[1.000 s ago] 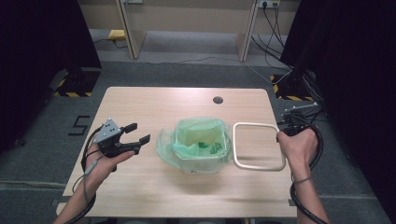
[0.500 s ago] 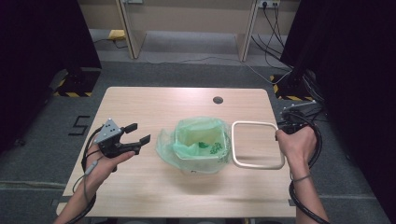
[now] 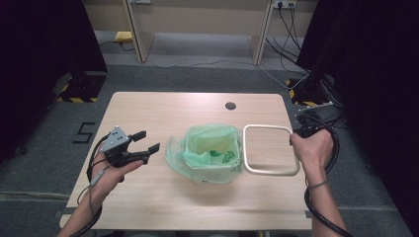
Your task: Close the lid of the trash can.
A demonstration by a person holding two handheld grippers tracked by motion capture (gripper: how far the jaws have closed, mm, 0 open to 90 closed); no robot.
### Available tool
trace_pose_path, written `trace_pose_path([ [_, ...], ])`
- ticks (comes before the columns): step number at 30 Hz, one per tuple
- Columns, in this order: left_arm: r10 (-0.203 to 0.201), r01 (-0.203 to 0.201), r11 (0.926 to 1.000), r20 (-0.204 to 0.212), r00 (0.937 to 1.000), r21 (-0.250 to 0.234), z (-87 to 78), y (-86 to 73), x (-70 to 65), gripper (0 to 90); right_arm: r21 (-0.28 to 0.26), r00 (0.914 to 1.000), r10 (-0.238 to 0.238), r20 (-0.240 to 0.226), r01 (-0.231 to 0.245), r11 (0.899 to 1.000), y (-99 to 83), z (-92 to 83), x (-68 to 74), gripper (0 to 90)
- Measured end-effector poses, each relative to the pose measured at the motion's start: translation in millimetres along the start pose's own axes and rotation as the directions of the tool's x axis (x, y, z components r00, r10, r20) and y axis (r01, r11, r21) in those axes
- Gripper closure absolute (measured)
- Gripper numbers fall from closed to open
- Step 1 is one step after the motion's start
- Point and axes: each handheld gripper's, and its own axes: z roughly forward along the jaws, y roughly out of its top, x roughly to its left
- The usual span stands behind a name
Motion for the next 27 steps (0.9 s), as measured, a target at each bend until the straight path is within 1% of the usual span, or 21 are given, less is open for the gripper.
trace_pose_path([
  [3,-0.001,0.001,1.0000,-0.001,1.0000,-0.001,-0.4,0.0,0.0,29.3,0.000,1.0000,0.006,-0.006,-0.006,1.000,1.8,-0.7,2.8,82.1],
  [10,0.001,-0.001,1.0000,0.002,1.0000,0.004,0.7,-0.6,-0.9,29.3,0.000,0.9998,-0.003,-0.018,0.003,1.000,4.0,-1.0,8.4,82.0],
  [12,0.001,-0.001,1.0000,0.004,1.0000,0.004,1.4,-0.7,-1.4,29.3,0.000,0.9999,-0.001,-0.016,0.001,1.000,4.6,-1.3,9.4,82.1],
  [18,0.004,-0.004,1.0000,0.007,1.0000,0.002,2.3,0.6,-2.3,29.4,0.000,0.9996,0.002,-0.029,-0.002,1.000,7.0,-1.8,13.8,82.0],
  [23,0.006,-0.006,1.0000,0.009,0.9999,0.003,2.3,0.8,-3.3,29.4,0.000,0.9994,0.001,-0.036,-0.001,1.000,9.2,-0.7,20.3,82.1],
  [27,0.006,-0.006,1.0000,0.010,0.9999,0.003,1.9,0.4,-3.3,29.4,0.002,0.9991,-0.011,-0.042,0.011,1.000,10.2,1.3,25.6,82.1],
])
